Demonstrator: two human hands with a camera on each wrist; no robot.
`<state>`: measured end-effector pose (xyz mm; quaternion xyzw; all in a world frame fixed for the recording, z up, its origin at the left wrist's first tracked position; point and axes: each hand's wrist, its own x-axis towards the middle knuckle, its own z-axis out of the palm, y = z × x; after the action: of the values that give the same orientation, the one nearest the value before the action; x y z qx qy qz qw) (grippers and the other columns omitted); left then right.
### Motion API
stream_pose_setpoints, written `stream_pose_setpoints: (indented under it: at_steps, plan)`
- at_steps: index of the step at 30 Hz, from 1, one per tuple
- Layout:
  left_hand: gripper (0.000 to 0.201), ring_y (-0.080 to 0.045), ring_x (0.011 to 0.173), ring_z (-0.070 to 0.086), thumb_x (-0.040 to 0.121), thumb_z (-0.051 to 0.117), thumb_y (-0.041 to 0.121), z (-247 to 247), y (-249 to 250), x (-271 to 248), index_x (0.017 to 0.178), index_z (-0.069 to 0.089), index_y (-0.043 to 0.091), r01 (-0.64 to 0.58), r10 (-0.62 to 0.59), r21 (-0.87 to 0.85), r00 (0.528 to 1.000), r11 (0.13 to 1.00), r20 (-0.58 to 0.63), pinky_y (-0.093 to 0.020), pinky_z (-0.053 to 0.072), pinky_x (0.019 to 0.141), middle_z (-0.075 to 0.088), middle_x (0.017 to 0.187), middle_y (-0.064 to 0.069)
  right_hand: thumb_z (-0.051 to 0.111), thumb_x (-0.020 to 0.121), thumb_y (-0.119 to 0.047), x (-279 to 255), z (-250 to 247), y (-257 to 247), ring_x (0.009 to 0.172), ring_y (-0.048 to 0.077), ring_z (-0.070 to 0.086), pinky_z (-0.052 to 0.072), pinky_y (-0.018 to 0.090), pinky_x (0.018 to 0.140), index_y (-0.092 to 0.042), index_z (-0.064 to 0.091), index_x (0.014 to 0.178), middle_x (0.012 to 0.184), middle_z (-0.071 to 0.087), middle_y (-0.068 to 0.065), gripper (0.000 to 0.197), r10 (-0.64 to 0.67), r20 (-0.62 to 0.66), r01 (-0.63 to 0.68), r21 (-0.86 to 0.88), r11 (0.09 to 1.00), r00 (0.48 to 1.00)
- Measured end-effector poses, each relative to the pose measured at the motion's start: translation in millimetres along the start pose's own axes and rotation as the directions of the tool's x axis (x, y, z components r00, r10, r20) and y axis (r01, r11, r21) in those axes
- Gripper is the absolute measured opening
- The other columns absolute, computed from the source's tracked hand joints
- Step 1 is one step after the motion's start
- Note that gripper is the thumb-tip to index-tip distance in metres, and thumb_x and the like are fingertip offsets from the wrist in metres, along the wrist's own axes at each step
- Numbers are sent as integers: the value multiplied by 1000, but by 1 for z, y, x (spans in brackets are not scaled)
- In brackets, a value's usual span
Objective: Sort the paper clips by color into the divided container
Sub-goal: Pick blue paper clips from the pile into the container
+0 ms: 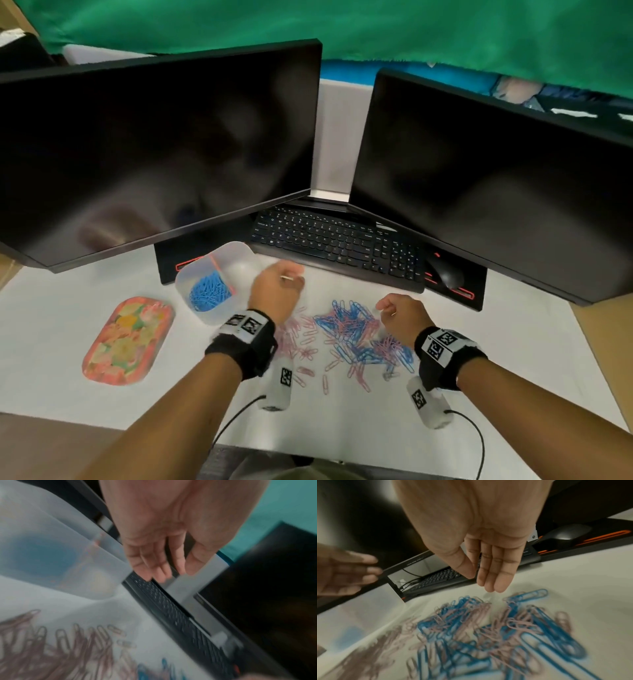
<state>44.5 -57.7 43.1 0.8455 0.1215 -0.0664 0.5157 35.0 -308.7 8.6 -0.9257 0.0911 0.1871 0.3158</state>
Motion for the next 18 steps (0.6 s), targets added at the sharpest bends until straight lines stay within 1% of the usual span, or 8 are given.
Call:
stream_pose_setpoints:
  at_steps: [1,3,6,8,10,12,15,18]
  plan:
    - [16,-11,84,60,90,59,14,13,1,-4,103,65,23,-62,53,97,995,993,87,-26,51,78,65,99,6,47,86,-3,-2,1,5,89,18,61,48,24,79,-16,68,96,101,67,4,27,-3,4,4,-15,1000,1000]
    - [19,-12,88,61,90,56,14,35,0,-8,105,65,21,-204,128,305,959,930,252,-26,52,80,64,101,5,46,86,-4,-7,3,13,91,20,61,51,28,82,-17,68,96,102,67,4,27,-8,4,8,-53,999,1000]
    - [36,-21,109,57,89,53,15,61,-10,-11,124,58,22,-433,172,485,854,760,491,-31,50,90,54,124,-1,47,87,-8,-17,7,25,98,20,60,49,30,85,-21,63,106,108,64,1,29,-69,30,74,-184,980,997]
    - [50,-25,129,43,90,50,15,74,-18,-14,139,44,24,-552,116,559,768,619,630,-39,43,104,38,145,-3,47,88,-12,-25,10,29,107,20,55,46,29,89,-25,57,120,117,59,-1,36,-148,91,167,-260,951,985]
    - [58,-25,142,25,92,46,15,80,-25,-17,146,33,28,-601,61,601,732,528,679,-44,30,114,20,157,-1,47,91,-16,-30,15,29,122,19,46,40,32,102,-30,45,136,138,48,0,47,-239,171,281,-290,915,956]
    - [61,-22,146,15,92,45,14,80,-31,-18,148,28,32,-626,77,595,719,504,691,-44,26,117,14,160,1,49,93,-20,-31,20,26,137,23,34,30,37,113,-34,33,144,154,30,2,56,-321,243,391,-346,853,915]
    - [60,-20,147,14,91,48,15,69,-40,-15,144,35,40,-649,107,563,699,512,708,-41,26,117,12,160,2,52,93,-29,-27,27,24,144,26,23,21,41,117,-37,25,147,160,15,7,61,-360,340,488,-462,741,869]
    - [50,-20,146,19,90,51,20,55,-46,-11,135,48,41,-650,95,560,692,514,715,-38,26,118,14,160,0,49,94,-38,-22,25,31,146,29,13,14,43,118,-39,26,147,161,7,10,57,-321,367,478,-515,712,873]
